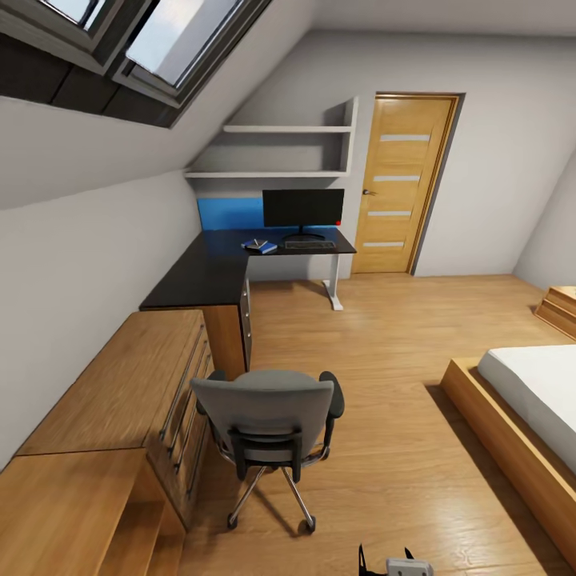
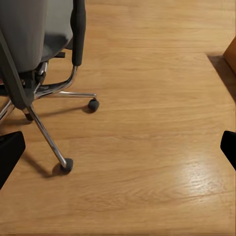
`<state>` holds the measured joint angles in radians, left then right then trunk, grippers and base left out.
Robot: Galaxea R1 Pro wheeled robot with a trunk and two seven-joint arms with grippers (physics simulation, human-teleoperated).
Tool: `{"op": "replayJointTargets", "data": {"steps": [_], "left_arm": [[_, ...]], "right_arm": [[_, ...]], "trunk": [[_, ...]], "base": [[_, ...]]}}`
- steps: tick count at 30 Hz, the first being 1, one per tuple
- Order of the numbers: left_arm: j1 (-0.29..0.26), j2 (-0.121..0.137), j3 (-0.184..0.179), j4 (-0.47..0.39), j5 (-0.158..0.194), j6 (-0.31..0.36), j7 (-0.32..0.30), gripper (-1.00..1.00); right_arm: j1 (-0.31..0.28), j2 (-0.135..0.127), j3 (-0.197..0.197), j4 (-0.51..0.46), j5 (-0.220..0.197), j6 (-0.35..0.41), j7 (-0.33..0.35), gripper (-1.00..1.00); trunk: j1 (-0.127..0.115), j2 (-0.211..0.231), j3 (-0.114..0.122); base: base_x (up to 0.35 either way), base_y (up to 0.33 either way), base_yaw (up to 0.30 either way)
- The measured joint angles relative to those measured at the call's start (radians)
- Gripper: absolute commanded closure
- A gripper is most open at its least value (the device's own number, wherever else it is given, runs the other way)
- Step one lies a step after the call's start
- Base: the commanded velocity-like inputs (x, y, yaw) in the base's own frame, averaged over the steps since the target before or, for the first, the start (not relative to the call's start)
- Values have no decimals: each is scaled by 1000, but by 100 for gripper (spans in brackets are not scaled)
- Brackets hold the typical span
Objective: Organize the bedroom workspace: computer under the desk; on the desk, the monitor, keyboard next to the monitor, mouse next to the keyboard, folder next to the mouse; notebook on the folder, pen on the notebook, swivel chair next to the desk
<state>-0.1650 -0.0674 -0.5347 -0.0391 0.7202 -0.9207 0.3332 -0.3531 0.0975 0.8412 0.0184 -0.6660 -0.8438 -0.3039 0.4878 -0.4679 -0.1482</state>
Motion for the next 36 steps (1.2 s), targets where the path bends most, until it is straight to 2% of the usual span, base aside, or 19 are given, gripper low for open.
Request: {"op": "replayJointTargets", "data": {"steps": [2, 3, 4, 36], "left_arm": [[0, -1, 0, 0, -1, 22, 0, -100], [0, -1, -1, -2, -5, 97, 2, -100], [0, -2, -1, -2, -5, 101, 2, -100], [0, -2, -1, -2, -3, 110, 2, -100]], "right_arm": [[0, 0, 0, 0, 0, 11, 0, -100], [0, 0, 0, 0, 0, 19, 0, -100], [0, 0, 0, 0, 0, 19, 0, -100], [0, 2, 2, -1, 0, 19, 0, -100]], "trunk": [[8, -14, -6], [12, -21, -9], [15, -28, -13], [138, -253, -113]], "base": [[0, 0, 0], [0, 0, 0], [0, 0, 0], [0, 0, 0]]}}
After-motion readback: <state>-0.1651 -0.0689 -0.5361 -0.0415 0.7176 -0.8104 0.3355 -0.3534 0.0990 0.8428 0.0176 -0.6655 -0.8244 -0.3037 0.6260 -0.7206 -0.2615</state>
